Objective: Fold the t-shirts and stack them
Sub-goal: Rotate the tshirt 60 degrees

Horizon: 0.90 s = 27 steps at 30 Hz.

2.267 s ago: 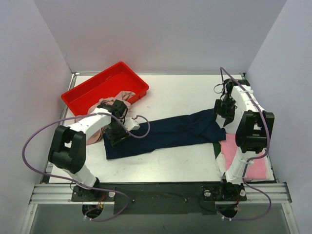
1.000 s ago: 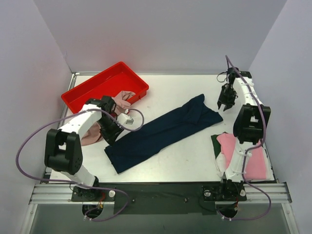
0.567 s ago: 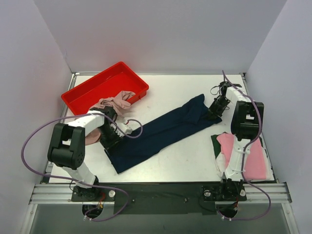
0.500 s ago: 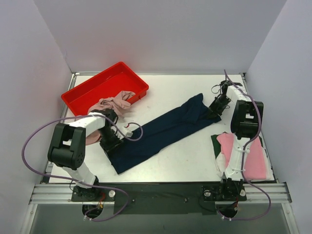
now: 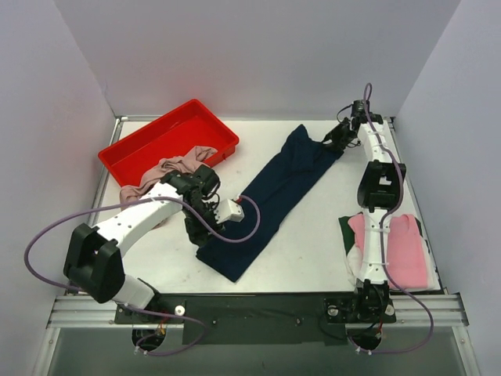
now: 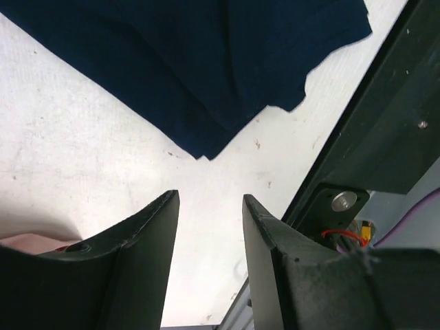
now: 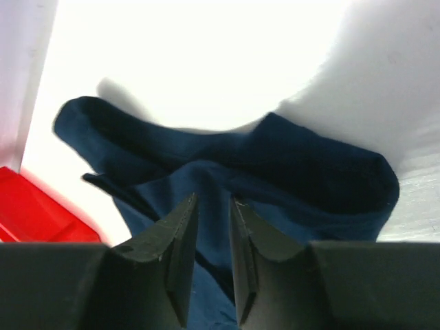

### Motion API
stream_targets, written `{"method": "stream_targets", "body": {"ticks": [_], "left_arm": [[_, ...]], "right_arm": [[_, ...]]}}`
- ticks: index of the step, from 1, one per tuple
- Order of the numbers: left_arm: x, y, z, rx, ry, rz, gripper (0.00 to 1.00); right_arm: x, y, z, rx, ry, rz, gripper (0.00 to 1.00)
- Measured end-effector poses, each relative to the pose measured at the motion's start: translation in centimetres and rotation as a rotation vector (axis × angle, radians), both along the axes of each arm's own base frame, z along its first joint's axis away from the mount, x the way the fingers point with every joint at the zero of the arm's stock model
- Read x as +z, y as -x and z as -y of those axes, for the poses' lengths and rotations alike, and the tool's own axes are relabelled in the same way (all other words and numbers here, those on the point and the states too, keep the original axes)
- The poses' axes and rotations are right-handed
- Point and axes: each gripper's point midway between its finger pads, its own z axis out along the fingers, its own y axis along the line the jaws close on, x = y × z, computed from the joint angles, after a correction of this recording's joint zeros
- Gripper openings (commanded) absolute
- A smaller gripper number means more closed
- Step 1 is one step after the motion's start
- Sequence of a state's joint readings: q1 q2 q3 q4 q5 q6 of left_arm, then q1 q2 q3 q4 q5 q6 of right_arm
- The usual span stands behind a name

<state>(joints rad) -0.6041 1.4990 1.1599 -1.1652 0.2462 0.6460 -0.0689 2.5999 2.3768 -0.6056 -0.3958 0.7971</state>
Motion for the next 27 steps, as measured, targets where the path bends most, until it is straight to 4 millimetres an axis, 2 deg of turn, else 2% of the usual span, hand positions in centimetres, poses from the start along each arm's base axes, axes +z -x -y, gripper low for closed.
{"method": "stream_targets", "body": {"ticks": [1, 2, 3, 8, 10, 12, 14, 18, 19, 20, 21, 23, 27], "left_arm": [[0.4, -0.1, 0.0, -0.004, 0.015, 0.013, 0.53], [0.8, 0.1, -0.1, -0.012, 0.022, 0.02, 0.59], [0.9, 0.2, -0.3, -0.019, 0.029, 0.024, 0.61], [0.6, 0.1, -1.5, -0.033, 0.068, 0.046, 0.68], [0.6, -0.3, -1.7, -0.027, 0.097, 0.053, 0.68], [0.7, -1.0, -1.1, -0.028, 0.146, 0.069, 0.68], [0.8, -1.4, -0.2, -0.032, 0.2, 0.075, 0.68], [1.0, -1.9, 1.5, 0.027, 0.284, 0.083, 0.68], [1.3, -2.1, 1.8, 0.057, 0.304, 0.083, 0.68], [1.6, -2.2, 2.1, 0.085, 0.327, 0.084, 0.68], [2.0, -2.4, 2.3, 0.118, 0.351, 0.084, 0.68], [2.9, -2.9, 2.2, 0.194, 0.391, 0.087, 0.68], [5.9, -3.8, 1.6, 0.258, 0.456, 0.154, 0.68]], "right_arm": [[0.6, -0.5, 0.0, 0.002, -0.004, 0.029, 0.3], [1.4, -0.8, 0.1, 0.003, 0.0, 0.06, 0.34], [1.9, -0.5, 0.2, 0.003, 0.007, 0.07, 0.35], [6.0, 4.2, 2.2, -0.061, 0.095, 0.061, 0.41], [7.4, 5.0, 2.9, -0.089, 0.103, 0.072, 0.42], [7.8, 4.6, 3.5, -0.113, 0.089, 0.084, 0.42], [6.4, 4.1, 3.9, -0.13, 0.067, 0.061, 0.42], [0.0, 4.6, 4.2, -0.16, 0.041, -0.069, 0.41], [-1.7, 4.9, 3.9, -0.161, 0.02, -0.106, 0.32], [-1.5, 4.6, 3.2, -0.155, -0.031, -0.108, 0.26], [-1.6, 4.2, 3.3, -0.156, -0.024, -0.101, 0.12], [-1.7, 3.3, 3.2, -0.153, -0.03, -0.087, 0.0], [-2.2, 0.8, 3.1, -0.172, -0.073, -0.051, 0.0]]}}
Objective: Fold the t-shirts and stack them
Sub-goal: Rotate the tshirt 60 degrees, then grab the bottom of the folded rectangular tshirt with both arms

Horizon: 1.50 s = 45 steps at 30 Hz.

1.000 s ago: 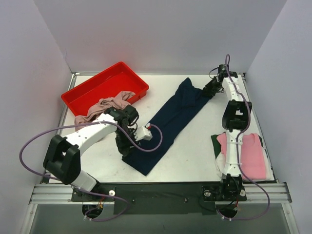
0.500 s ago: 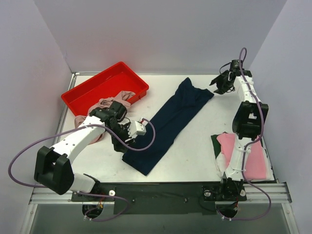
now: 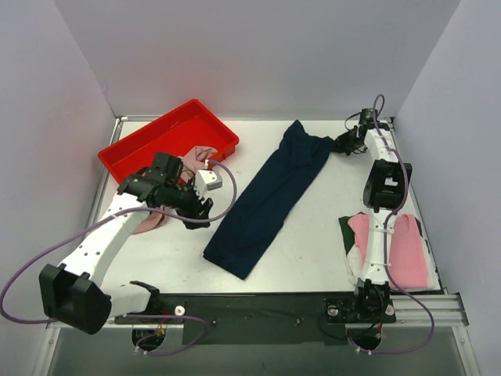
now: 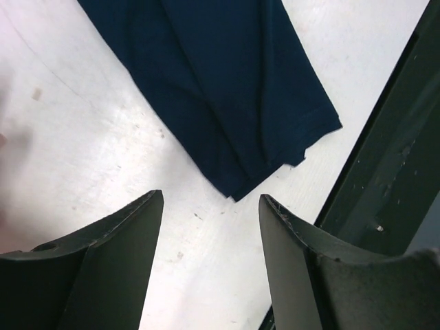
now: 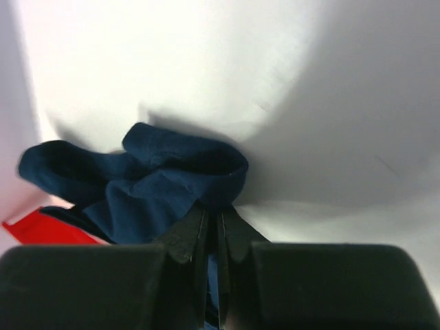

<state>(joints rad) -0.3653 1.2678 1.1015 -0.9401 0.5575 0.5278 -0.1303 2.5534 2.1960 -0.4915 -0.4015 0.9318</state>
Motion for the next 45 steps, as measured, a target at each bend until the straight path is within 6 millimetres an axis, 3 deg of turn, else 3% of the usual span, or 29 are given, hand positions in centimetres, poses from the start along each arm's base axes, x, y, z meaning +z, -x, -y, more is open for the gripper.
{"method": "stream_targets", "body": {"ticks": [2, 3, 5, 6, 9, 11, 15, 19, 21, 24, 27, 29, 32, 36, 42, 45], "left_arm": [[2.1, -0.4, 0.2, -0.012, 0.031, 0.072, 0.68], [2.7, -0.4, 0.4, -0.027, 0.045, 0.099, 0.68], [3.6, 0.0, 0.8, -0.081, 0.077, 0.143, 0.68], [3.5, 0.2, 1.1, -0.11, 0.087, 0.155, 0.68], [0.9, 1.6, 2.1, -0.207, 0.07, 0.146, 0.68], [-1.5, 2.9, 2.6, -0.276, 0.039, 0.121, 0.69], [-5.0, 3.7, 2.5, -0.398, -0.025, 0.134, 0.71], [-7.5, 2.7, 2.5, -0.51, -0.083, 0.235, 0.71], [-9.2, 2.5, 2.3, -0.553, -0.118, 0.274, 0.72], [-11.0, 3.3, 1.8, -0.618, -0.154, 0.298, 0.73], [-11.2, 3.8, 2.2, -0.663, -0.157, 0.348, 0.73], [-10.9, 4.0, 2.6, -0.68, -0.146, 0.397, 0.73], [-10.8, 4.2, 2.8, -0.69, -0.139, 0.439, 0.73], [-11.0, 4.2, 3.1, -0.691, -0.127, 0.469, 0.72], [-11.4, 4.9, 3.0, -0.691, -0.118, 0.477, 0.64], [-11.7, 5.2, 2.9, -0.683, -0.113, 0.479, 0.6]], "right_arm": [[0.3, -2.3, -0.1, -0.01, -0.025, 0.071, 0.0], [0.5, -3.8, -0.3, -0.013, -0.043, 0.118, 0.05], [1.1, -6.9, -0.5, -0.015, -0.082, 0.229, 0.39], [1.4, -8.2, -0.5, -0.018, -0.1, 0.276, 0.48], [1.9, -9.1, -0.8, -0.001, -0.142, 0.346, 0.59], [2.3, -8.0, -0.7, 0.008, -0.145, 0.341, 0.62], [3.8, -2.5, -0.3, 0.064, -0.071, 0.241, 0.63], [7.8, 5.1, -0.2, 0.114, 0.093, 0.17, 0.62], [10.3, 10.0, -1.7, 0.164, 0.187, 0.164, 0.61], [12.8, 18.0, -7.5, 0.333, 0.264, 0.18, 0.59], [11.5, 26.2, -13.6, 0.558, 0.28, 0.142, 0.59], [8.8, 31.5, -15.8, 0.689, 0.288, 0.046, 0.59], [5.3, 37.7, -17.5, 0.826, 0.304, -0.098, 0.59], [3.4, 41.8, -19.9, 0.93, 0.295, -0.159, 0.57], [1.5, 42.9, -23.0, 0.963, 0.237, -0.178, 0.48], [-0.5, 43.7, -23.0, 0.966, 0.223, -0.237, 0.25]]}}
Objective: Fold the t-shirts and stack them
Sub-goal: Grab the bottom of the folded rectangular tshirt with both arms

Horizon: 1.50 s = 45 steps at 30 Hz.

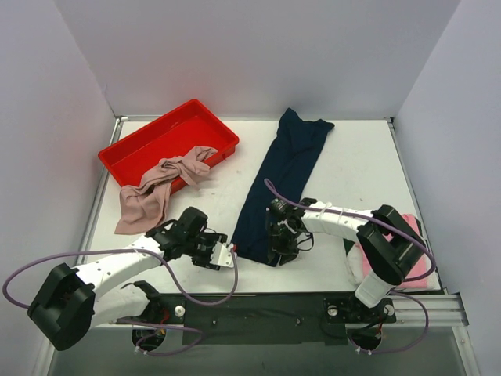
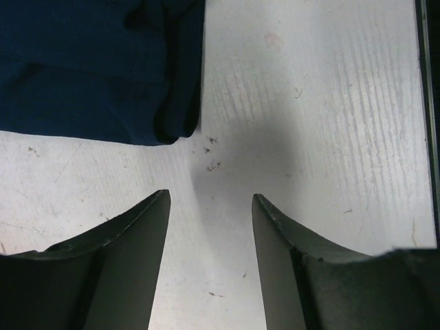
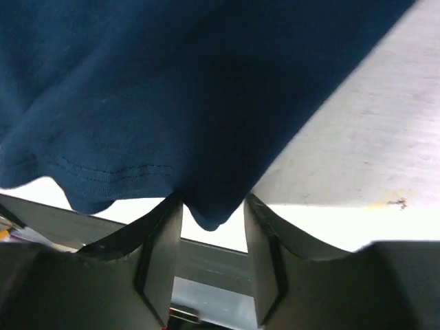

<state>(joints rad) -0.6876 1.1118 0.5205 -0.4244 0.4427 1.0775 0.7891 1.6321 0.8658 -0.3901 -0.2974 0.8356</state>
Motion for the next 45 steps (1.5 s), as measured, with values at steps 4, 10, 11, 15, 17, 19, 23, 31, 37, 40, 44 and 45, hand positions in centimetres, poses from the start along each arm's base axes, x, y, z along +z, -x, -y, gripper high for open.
{"method": "stream_targets", "body": {"ticks": [4, 10, 11, 15, 17, 19, 23, 31, 37, 40, 44, 45], "left_arm": [[0.0, 0.3, 0.4, 0.023, 0.02, -0.019, 0.66], [0.5, 0.5, 2.6, 0.002, 0.069, -0.005, 0.78], [0.3, 0.7, 3.1, -0.011, 0.071, -0.004, 0.82], [-0.4, 1.6, 5.0, -0.074, 0.067, 0.006, 0.86], [-0.7, 2.0, 6.1, -0.113, 0.071, 0.024, 0.86], [-0.7, 2.5, 7.1, -0.151, 0.079, 0.047, 0.86], [-0.8, 2.7, 8.7, -0.205, 0.096, 0.096, 0.79], [-1.1, 1.5, 9.3, -0.259, 0.081, 0.184, 0.62], [-2.0, 2.2, 9.1, -0.324, 0.037, 0.185, 0.2], [-2.3, 2.9, 9.2, -0.362, 0.028, 0.193, 0.01], [-2.3, 3.3, 9.2, -0.38, 0.021, 0.199, 0.0], [-2.3, 3.4, 9.1, -0.382, 0.017, 0.199, 0.0]], "right_arm": [[-0.4, 0.4, 0.5, -0.044, -0.002, -0.04, 0.03], [-0.6, 1.3, 2.8, -0.11, -0.013, -0.017, 0.0], [-0.6, 1.6, 3.3, -0.117, -0.014, -0.015, 0.0], [-0.7, 2.6, 4.6, -0.129, -0.017, -0.006, 0.0], [-0.7, 3.1, 4.9, -0.127, -0.021, -0.01, 0.0], [-0.7, 3.4, 5.0, -0.121, -0.028, -0.018, 0.12], [-0.4, 3.6, 5.3, -0.107, -0.029, -0.02, 0.33], [1.3, 3.3, 6.3, -0.153, -0.024, 0.044, 0.45], [-0.4, 2.8, 5.9, -0.189, 0.02, 0.0, 0.28], [-0.5, 2.6, 5.3, -0.199, 0.005, -0.02, 0.04], [-0.8, 2.4, 5.3, -0.224, -0.025, -0.028, 0.0], [-0.8, 2.4, 5.4, -0.235, -0.039, -0.029, 0.0]]}}
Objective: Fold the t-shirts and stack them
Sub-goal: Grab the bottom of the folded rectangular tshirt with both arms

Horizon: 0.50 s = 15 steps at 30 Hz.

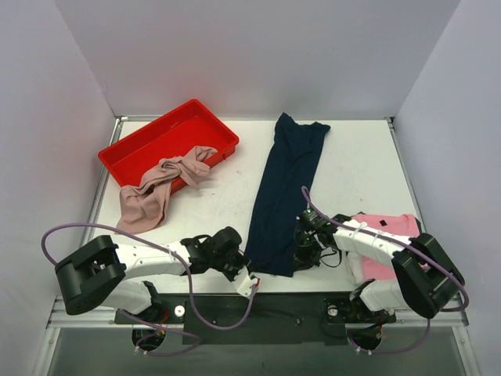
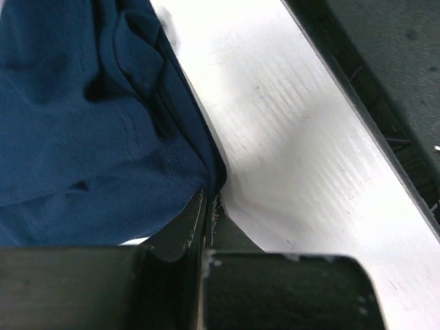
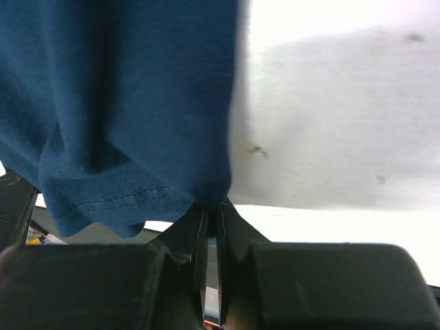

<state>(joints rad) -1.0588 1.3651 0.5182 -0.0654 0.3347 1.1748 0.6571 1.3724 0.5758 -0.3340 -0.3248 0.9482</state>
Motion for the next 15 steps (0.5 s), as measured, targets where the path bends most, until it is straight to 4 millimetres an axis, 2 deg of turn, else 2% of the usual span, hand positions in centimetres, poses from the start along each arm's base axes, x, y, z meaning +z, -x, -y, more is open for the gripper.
{"method": "stream_targets", "body": {"ticks": [5, 8, 11, 15], "left_arm": [[0.2, 1.2, -0.9, 0.013, -0.032, -0.035, 0.0], [1.1, 1.9, -0.7, 0.059, -0.026, -0.094, 0.0], [3.7, 1.3, 0.7, 0.128, 0.015, -0.148, 0.0], [7.5, -0.4, 2.5, 0.215, 0.091, -0.197, 0.0]], "right_arm": [[0.0, 0.6, 1.2, -0.04, -0.042, 0.009, 0.0], [0.1, 1.2, 1.4, -0.006, -0.039, 0.007, 0.0], [1.1, 1.8, 1.6, 0.032, -0.037, 0.0, 0.0], [4.0, 1.5, 1.6, 0.064, -0.064, 0.047, 0.0]]}}
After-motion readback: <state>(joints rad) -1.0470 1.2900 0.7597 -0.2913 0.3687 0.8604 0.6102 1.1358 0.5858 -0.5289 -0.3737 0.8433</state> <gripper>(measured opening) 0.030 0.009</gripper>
